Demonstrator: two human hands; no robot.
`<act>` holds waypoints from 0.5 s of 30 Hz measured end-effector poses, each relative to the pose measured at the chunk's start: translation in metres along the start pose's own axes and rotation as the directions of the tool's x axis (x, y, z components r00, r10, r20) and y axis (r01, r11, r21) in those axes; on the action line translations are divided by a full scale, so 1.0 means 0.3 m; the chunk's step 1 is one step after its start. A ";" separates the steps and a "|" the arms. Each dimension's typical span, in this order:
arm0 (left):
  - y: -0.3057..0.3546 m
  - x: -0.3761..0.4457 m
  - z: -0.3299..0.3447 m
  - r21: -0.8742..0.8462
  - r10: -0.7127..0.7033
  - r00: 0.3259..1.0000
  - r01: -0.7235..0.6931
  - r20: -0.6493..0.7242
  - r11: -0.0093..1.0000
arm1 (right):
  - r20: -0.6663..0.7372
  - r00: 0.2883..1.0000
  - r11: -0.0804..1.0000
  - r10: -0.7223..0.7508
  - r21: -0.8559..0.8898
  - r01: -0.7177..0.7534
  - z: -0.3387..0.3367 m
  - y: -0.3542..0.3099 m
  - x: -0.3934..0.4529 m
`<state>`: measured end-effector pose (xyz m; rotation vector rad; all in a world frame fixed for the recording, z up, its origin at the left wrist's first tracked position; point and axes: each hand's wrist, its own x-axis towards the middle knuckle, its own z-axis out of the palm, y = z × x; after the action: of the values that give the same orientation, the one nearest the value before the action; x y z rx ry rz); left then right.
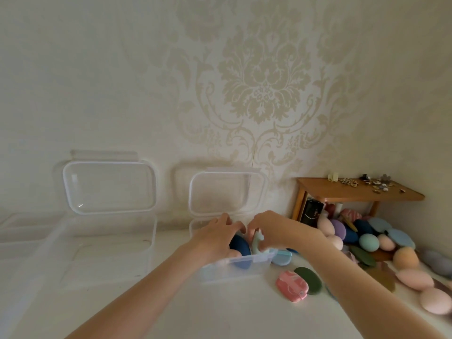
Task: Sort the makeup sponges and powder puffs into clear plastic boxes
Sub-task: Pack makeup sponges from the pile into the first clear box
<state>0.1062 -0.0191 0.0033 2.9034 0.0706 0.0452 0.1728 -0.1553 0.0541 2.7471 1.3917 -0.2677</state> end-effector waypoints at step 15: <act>0.005 -0.005 -0.005 -0.035 0.030 0.999 -0.030 -0.013 0.999 | -0.328 0.906 0.951 0.269 0.239 -0.196 -0.051 0.142 -0.059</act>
<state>0.1047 -0.0202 0.0049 2.8689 0.0281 0.0694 0.1989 -0.1927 0.0707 3.2221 1.1247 0.1189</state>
